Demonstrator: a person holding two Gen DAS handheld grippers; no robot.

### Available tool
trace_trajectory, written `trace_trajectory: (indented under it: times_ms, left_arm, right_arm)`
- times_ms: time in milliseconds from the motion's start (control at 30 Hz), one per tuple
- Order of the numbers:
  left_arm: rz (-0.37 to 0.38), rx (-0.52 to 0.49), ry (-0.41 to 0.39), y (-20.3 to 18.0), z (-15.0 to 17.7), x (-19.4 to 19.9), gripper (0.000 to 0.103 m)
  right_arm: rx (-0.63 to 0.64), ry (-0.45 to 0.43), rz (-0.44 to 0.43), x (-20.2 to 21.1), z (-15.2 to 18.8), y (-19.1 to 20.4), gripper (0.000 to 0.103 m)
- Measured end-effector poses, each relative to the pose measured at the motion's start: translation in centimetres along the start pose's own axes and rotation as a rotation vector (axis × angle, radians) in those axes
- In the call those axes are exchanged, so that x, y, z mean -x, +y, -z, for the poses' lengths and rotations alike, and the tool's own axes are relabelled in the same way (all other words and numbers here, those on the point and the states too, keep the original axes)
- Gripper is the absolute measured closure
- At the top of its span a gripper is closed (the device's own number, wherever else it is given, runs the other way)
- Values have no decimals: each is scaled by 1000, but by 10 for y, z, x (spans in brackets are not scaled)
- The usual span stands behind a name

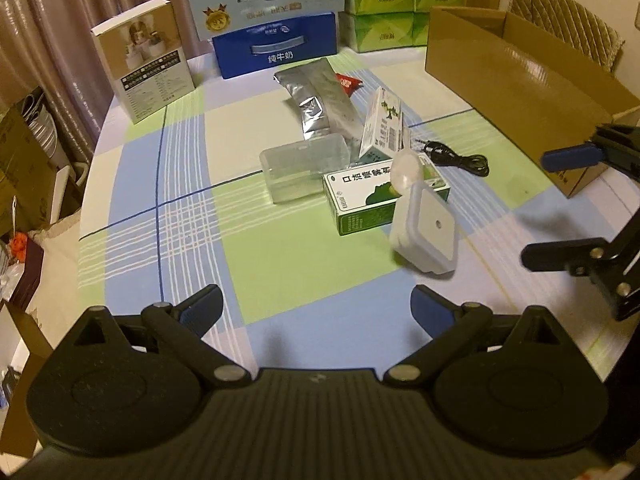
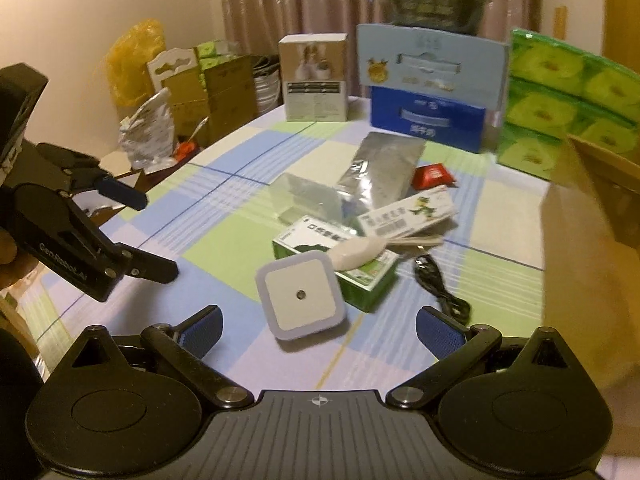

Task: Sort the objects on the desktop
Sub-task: 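Grasp the white square night light with the right tool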

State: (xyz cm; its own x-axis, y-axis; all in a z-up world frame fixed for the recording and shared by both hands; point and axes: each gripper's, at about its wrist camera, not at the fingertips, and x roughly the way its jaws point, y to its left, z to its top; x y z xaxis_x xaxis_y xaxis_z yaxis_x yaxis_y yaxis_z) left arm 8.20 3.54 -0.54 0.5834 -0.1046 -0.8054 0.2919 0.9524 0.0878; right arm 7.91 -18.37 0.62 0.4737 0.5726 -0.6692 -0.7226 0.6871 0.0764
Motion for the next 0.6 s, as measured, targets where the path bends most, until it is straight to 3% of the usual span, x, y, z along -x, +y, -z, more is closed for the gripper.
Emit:
trace_trajectory:
  times_ms: [200,400,600]
  left_arm:
    - [17,-45,-6,5,-1,-16,5]
    - [36,-54,-5,10,0,-29,5]
    - [54,-59,0,14,6,-40,5]
  right_arm:
    - [54,14,-32,-30,-4,3,4]
    - [88,48,-56,-55,-9,1,16]
    - [140,82,-72,-76,-8,4,21]
